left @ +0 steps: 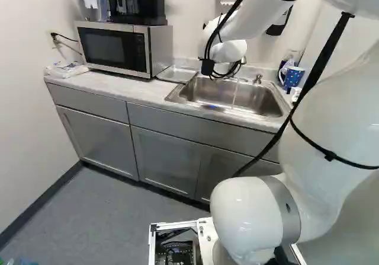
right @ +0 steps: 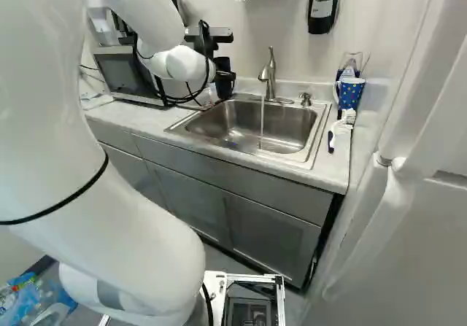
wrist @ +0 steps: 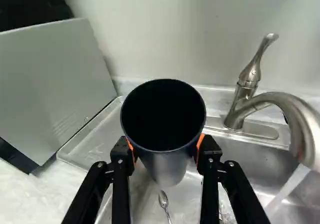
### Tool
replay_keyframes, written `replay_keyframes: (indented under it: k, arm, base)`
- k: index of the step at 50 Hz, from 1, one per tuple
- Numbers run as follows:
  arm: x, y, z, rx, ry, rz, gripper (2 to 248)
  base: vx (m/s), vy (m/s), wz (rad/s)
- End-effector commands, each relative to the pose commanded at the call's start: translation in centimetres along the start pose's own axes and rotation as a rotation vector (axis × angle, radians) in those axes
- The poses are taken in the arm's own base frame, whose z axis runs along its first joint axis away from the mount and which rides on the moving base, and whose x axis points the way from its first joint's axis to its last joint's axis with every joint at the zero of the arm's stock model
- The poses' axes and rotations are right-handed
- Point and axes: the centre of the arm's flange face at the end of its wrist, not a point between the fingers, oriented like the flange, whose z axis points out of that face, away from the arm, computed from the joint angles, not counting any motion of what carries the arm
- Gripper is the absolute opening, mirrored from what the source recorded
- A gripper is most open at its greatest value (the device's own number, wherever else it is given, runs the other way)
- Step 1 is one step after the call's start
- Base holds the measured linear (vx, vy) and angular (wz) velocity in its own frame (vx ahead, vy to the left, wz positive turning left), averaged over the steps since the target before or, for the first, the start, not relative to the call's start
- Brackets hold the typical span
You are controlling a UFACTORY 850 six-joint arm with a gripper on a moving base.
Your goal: Rinse the cup and place it in the tray
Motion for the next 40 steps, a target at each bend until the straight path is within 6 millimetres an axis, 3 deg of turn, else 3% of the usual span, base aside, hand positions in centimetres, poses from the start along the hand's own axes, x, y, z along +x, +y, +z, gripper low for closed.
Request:
replay_keyframes:
  k: [8,40]
  arm:
    - [1.0,-1.3,0.4,0.024,0.016,-0.006,126]
    - [1.6,-6.3,3.7,0.108,0.011,-0.031,126]
  base:
    - [0.0,0.0,0.0]
    - [0.0,0.0,0.0]
